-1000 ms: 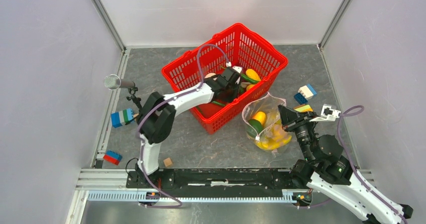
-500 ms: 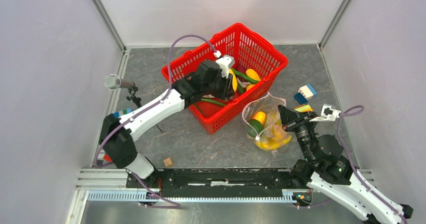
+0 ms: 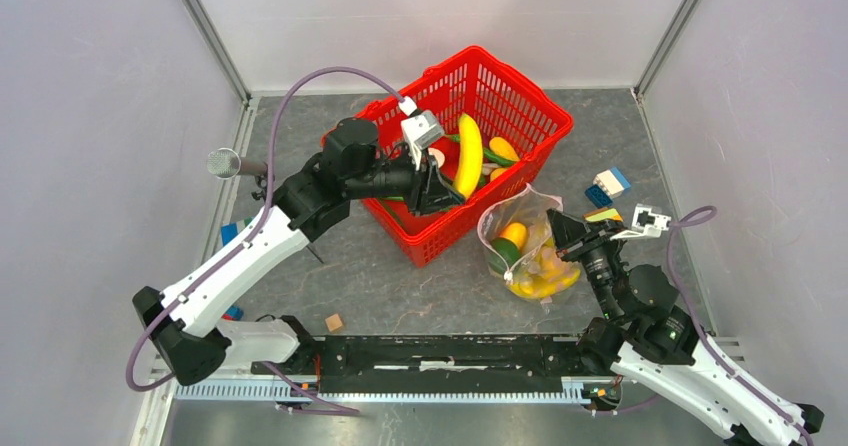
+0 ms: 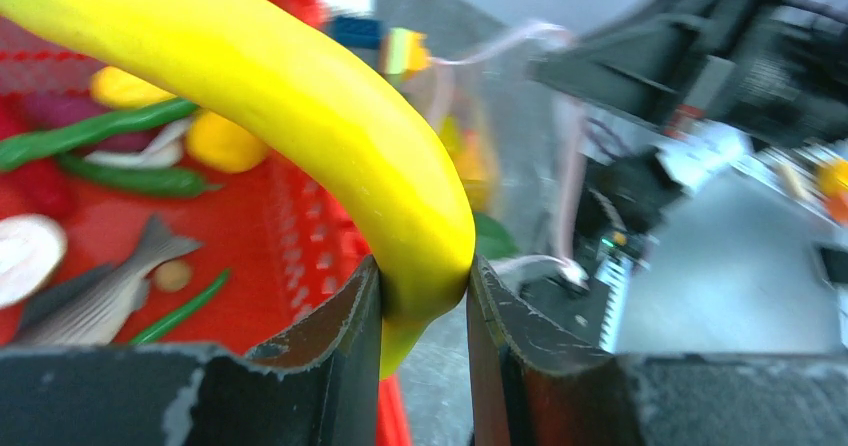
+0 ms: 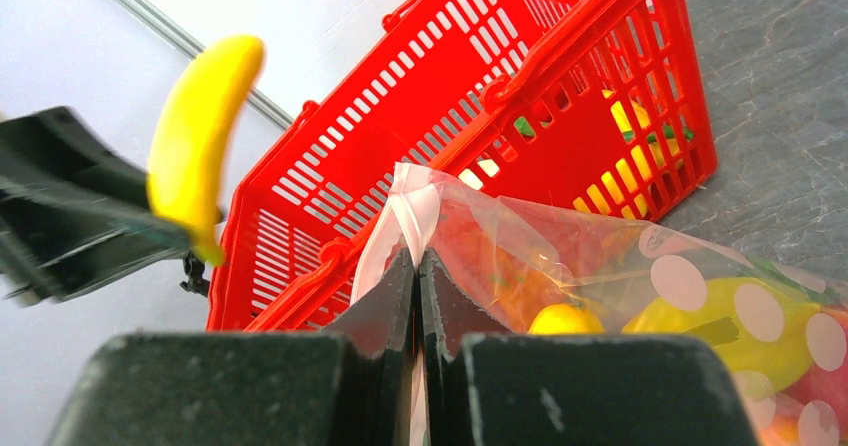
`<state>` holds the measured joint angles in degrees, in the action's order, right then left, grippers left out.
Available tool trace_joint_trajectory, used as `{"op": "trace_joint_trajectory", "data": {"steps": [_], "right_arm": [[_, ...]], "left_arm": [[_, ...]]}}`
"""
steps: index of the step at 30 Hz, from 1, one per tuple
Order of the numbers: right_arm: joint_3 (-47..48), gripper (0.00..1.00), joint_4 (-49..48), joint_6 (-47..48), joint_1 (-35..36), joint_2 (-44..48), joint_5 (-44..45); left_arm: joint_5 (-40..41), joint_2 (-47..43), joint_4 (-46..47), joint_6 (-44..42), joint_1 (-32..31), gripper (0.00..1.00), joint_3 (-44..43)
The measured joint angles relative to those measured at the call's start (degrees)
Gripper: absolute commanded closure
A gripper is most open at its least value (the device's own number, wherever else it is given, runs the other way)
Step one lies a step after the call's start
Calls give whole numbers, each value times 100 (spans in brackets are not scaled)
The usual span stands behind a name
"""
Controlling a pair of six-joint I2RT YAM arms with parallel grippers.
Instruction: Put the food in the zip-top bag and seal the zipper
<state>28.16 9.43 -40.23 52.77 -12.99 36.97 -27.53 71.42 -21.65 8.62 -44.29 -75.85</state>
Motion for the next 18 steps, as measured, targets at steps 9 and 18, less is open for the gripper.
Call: {"op": "trace_joint_trajectory", "data": {"steps": [9, 18], "right_arm": [[0, 93, -103, 0, 0, -37, -92], [0, 93, -122, 7, 0, -52, -94]], "left_arm": [[-1812, 662, -1222, -940, -391, 64, -505], [-1897, 1668, -2583, -1707, -1032, 65, -1272]]}}
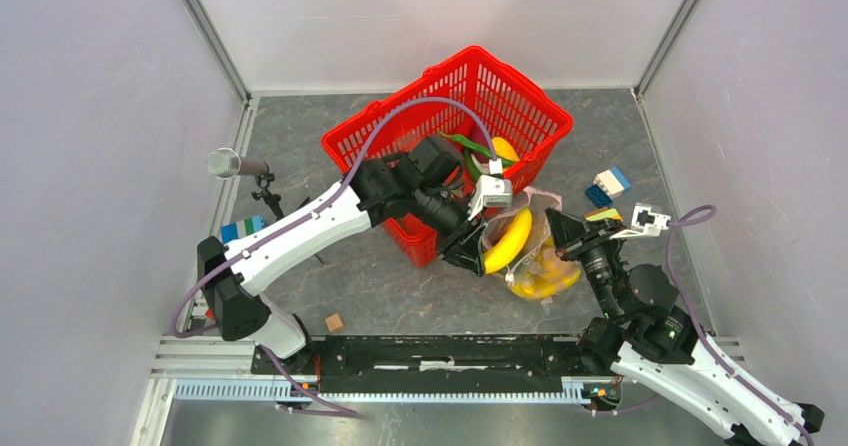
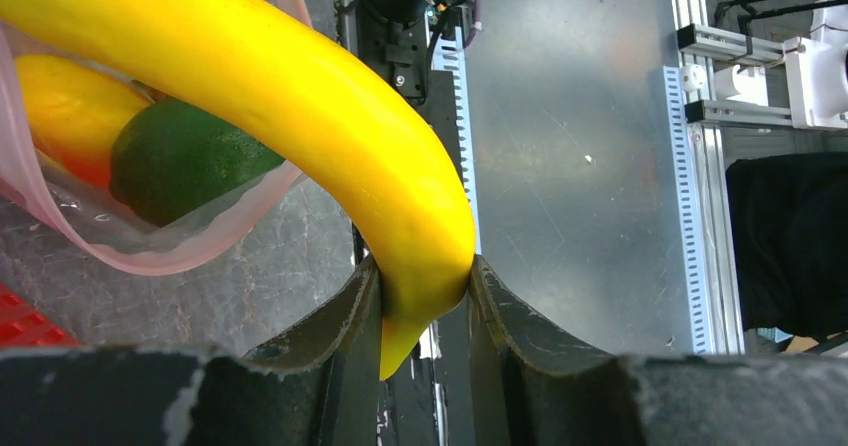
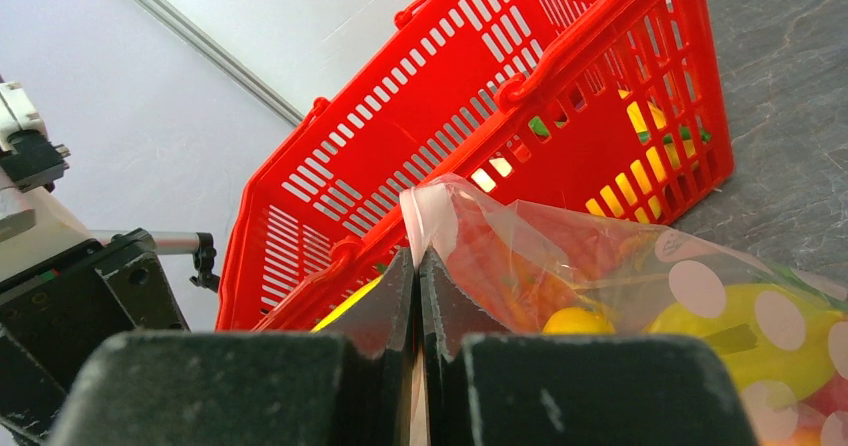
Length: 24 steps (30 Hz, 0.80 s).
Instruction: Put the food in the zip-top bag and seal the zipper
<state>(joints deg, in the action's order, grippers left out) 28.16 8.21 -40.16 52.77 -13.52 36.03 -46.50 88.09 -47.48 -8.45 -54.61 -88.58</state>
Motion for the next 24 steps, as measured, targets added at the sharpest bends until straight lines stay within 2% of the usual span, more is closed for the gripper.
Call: {"op": "trace_joint_trajectory", "data": {"steps": [14, 24], "right_arm": [[0, 93, -44, 101, 0, -20, -37], [131, 94, -136, 369, -2, -385, -476]], "left_arm": [[299, 144, -774, -404, -66, 65, -570], [470, 1320, -955, -269, -76, 65, -1740]]}}
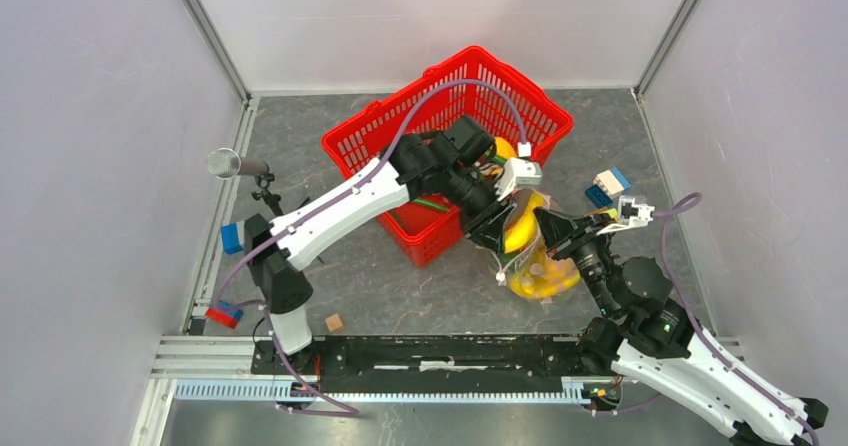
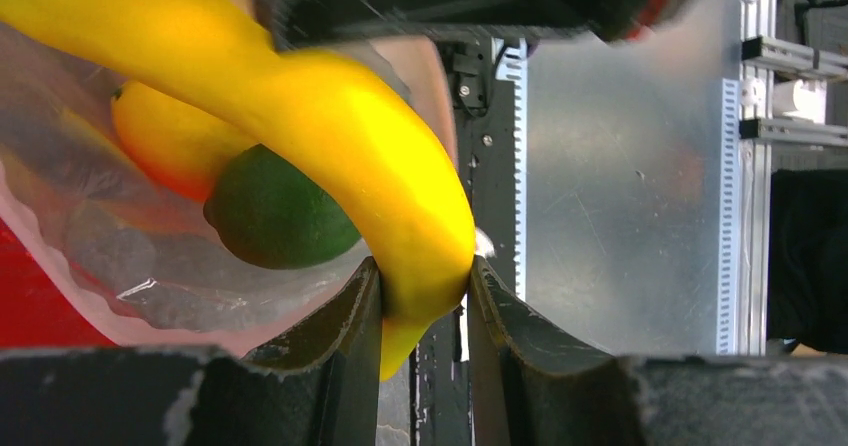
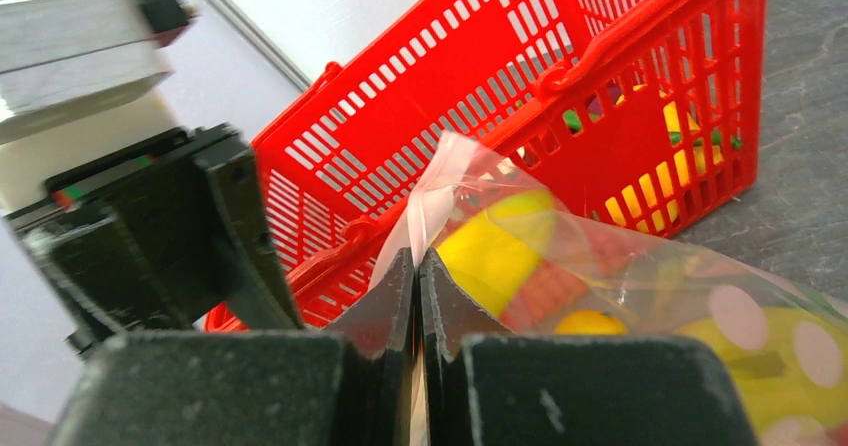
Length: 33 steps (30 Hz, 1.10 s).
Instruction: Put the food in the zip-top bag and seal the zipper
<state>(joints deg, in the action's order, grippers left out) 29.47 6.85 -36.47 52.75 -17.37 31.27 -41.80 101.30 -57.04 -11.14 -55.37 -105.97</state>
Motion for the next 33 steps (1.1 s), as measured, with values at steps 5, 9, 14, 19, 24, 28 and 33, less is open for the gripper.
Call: {"op": "trace_joint_trajectory", "data": {"steps": [5, 9, 14, 19, 24, 28, 33], "right_arm": [[55, 94, -46, 190, 0, -98, -293], [57, 95, -87, 299, 0, -181, -518], [127, 95, -118, 496, 0, -352, -831], [129, 95, -247, 601, 0, -334, -981], [109, 95, -341, 566, 2, -120, -844], [-17, 95, -417, 505, 0, 105, -671], [-192, 95, -649, 527, 0, 199, -715]], "left_arm": [[348, 479, -225, 225, -2, 65, -516], [444, 627, -358, 365, -7, 63, -697], [437, 767, -634, 376, -9, 64, -925], [485, 861, -997, 348, -28, 64, -957], [522, 866, -1204, 264, -76, 61, -957], [315, 863, -1233, 118, -144, 59, -960], [-37, 863, -1266, -74, -210, 56, -1062]]}}
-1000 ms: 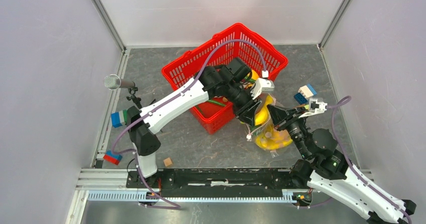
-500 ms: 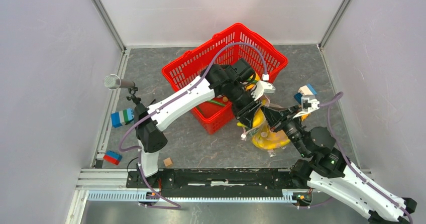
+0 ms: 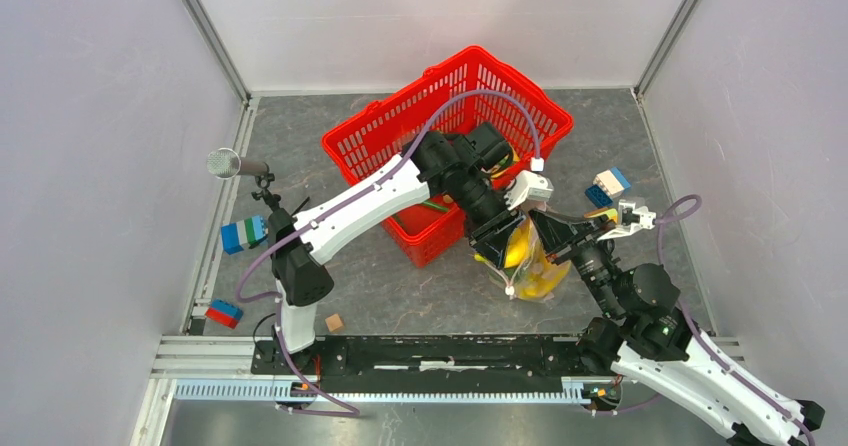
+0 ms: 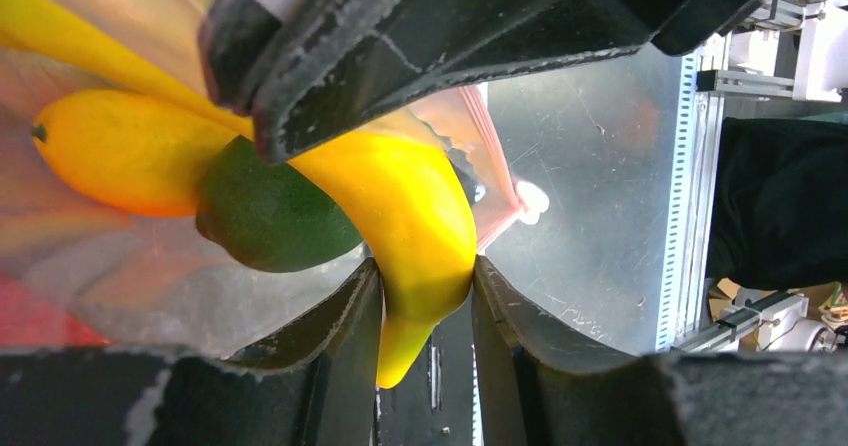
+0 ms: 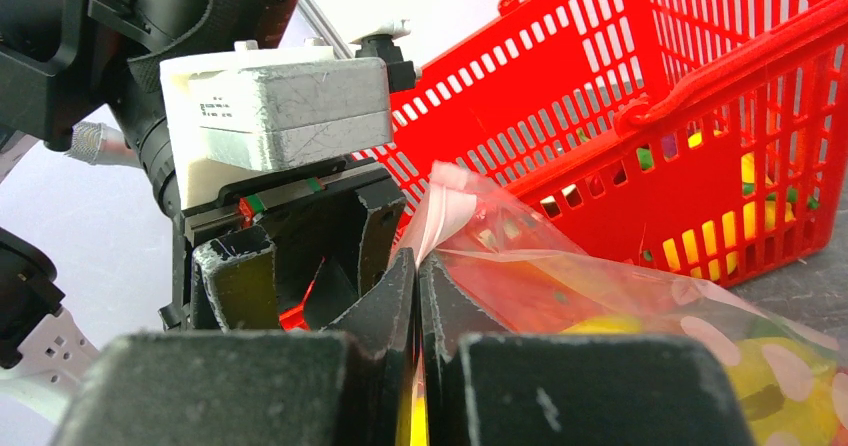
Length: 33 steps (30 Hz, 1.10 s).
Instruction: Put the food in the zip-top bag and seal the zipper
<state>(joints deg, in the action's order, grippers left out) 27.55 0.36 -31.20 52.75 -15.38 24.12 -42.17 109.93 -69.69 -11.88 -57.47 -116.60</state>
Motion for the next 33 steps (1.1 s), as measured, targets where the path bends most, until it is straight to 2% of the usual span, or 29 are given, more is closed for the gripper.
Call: {"op": "trace_joint_trajectory", "data": {"steps": [4, 9, 14, 18, 22, 28, 33], "right_arm": [[-7, 95, -120, 68, 0, -2, -122], [-57, 95, -299, 131, 2, -4, -319], [-107, 95, -328, 131, 2, 79, -332], [-122, 94, -168, 63, 2, 284, -79], [-122, 94, 2, -61, 2, 424, 315], [-122, 94, 57, -160, 2, 424, 509], [-122, 94, 61, -195, 0, 404, 553]], "left_arm": [[-153, 7, -13, -94, -2, 50, -83], [-142, 90, 79, -74, -11, 51, -411], [-120, 85, 625, 155, -9, 51, -282], [28, 42, 1001, 337, -9, 36, 31], [221, -271, 1215, 389, 2, 29, 516], [380, -890, 1338, 389, 13, 28, 839], [553, -1174, 1285, 334, 13, 33, 1010]]}}
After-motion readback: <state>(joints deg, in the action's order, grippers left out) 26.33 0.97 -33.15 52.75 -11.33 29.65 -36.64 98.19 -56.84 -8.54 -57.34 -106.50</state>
